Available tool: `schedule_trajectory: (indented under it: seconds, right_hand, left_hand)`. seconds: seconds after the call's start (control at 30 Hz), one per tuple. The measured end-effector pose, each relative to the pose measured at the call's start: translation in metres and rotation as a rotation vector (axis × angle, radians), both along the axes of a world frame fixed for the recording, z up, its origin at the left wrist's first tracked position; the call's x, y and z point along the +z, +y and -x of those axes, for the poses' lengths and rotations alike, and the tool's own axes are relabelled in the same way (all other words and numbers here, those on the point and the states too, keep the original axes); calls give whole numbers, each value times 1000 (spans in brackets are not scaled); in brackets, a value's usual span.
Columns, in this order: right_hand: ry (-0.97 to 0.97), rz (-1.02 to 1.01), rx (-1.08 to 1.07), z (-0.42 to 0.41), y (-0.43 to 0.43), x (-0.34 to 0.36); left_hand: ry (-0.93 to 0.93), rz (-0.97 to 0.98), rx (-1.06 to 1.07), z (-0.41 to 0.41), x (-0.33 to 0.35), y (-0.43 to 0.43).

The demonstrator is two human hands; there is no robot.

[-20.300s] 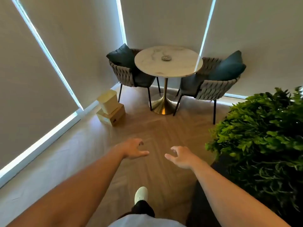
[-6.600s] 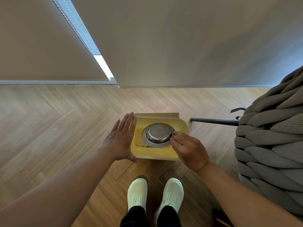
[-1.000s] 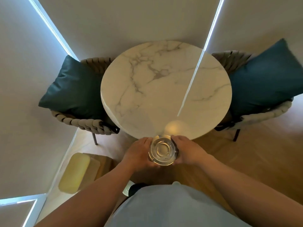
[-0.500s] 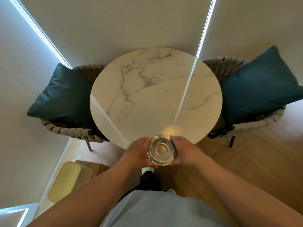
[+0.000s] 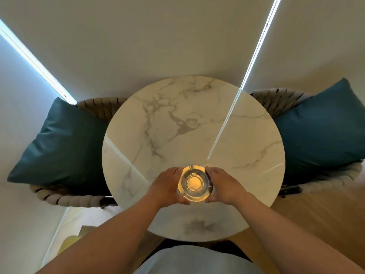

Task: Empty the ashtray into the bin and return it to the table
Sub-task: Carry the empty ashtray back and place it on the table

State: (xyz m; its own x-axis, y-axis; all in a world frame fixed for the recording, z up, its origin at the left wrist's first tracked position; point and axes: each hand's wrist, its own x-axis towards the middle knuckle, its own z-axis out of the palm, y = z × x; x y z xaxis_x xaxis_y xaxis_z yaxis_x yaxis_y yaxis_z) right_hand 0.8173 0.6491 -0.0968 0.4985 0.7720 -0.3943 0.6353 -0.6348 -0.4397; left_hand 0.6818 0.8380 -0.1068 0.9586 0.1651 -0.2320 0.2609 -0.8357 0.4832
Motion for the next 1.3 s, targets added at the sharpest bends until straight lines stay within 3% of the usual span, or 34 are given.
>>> schedule_trajectory:
  seconds: [0.33,0.67,1.3]
  right_hand:
    - [6,41,-18,-71,76,-17]
    - [-152,52,73,-126,111,-56]
    - [-104,65,10,-137,98,-64]
  left_hand:
    - [48,43,51,-78,-20,70]
    - [113,-24,73,-134,-53,96]
    - [91,-1,198,-131,-70,89]
